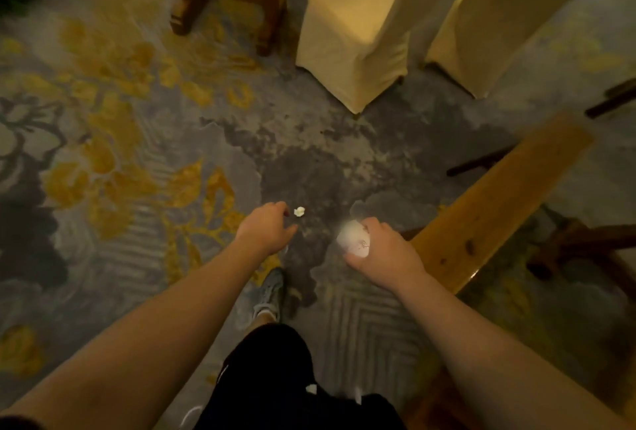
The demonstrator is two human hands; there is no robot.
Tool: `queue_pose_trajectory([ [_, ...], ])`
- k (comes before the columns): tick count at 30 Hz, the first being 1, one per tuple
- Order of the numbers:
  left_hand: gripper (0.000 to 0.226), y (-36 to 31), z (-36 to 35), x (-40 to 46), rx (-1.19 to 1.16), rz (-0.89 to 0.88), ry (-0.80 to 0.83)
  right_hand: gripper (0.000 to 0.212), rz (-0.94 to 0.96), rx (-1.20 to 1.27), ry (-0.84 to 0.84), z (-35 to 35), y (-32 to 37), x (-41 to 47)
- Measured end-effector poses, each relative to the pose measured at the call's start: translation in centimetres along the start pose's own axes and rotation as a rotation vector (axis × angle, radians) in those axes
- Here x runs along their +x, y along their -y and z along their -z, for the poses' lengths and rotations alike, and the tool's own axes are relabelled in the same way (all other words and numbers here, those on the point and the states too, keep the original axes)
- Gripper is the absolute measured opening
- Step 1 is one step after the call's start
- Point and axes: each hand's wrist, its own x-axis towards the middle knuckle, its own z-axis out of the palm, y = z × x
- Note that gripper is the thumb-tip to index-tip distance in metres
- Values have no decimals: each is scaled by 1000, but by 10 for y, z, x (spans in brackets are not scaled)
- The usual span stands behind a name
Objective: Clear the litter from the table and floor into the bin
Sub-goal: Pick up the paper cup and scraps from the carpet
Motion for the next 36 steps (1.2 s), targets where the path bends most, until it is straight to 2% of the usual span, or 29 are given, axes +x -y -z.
queue_pose_trajectory([
  [7, 42, 45, -32, 168, 78, 7, 165, 67, -179, 105, 87, -40, 2, 144],
  [14, 40, 112, -171, 304, 126, 137, 305, 66, -197, 91, 142, -148, -55, 289],
  [18, 42, 134, -258, 385, 146, 170, 273, 74, -187, 33, 187, -220, -106, 367],
  [22, 46, 143, -333, 456, 164, 160, 196, 72, -201, 40, 204, -282, -156, 432],
  [26, 53, 147, -378, 508, 151, 119, 211, 71, -202, 81, 211, -320, -183, 471],
  [30, 38, 154, -411, 537, 176, 108, 250, 70, -217, 137, 191, -338, -201, 487],
  [33, 26, 157, -415, 534, 168, 122, 249, 69, -231, 154, 198, -334, -208, 482],
  [36, 24, 153, -394, 512, 53, 146, 235, 70, -246, 149, 222, -315, -204, 467],
])
